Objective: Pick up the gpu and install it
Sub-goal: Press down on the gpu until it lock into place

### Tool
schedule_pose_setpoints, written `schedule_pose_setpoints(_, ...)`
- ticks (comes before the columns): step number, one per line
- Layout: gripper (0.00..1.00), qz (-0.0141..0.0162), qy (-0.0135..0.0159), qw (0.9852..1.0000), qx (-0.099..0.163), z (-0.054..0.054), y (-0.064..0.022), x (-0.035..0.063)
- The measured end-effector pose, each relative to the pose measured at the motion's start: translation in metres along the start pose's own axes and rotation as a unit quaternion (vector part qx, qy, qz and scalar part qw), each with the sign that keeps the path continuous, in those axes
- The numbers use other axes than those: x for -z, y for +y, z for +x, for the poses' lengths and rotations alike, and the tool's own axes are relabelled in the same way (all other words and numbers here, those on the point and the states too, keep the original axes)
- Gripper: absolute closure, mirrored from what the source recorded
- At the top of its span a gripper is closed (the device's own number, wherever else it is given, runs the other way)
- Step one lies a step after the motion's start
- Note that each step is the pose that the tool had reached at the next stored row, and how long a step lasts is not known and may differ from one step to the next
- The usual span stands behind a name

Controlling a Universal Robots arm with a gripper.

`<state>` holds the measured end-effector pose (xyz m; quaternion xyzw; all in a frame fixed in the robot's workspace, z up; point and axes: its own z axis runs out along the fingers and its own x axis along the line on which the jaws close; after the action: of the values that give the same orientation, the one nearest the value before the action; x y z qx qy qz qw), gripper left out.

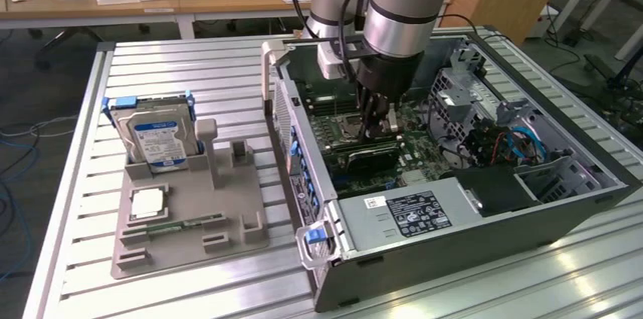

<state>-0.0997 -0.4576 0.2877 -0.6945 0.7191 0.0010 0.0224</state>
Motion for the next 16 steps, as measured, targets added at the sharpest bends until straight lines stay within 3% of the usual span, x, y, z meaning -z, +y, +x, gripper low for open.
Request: schedule_pose_setpoints(16,0.89,-0.0002,-0.0005,1.0,0.0,-0.0011,-0.0017,-0.0086)
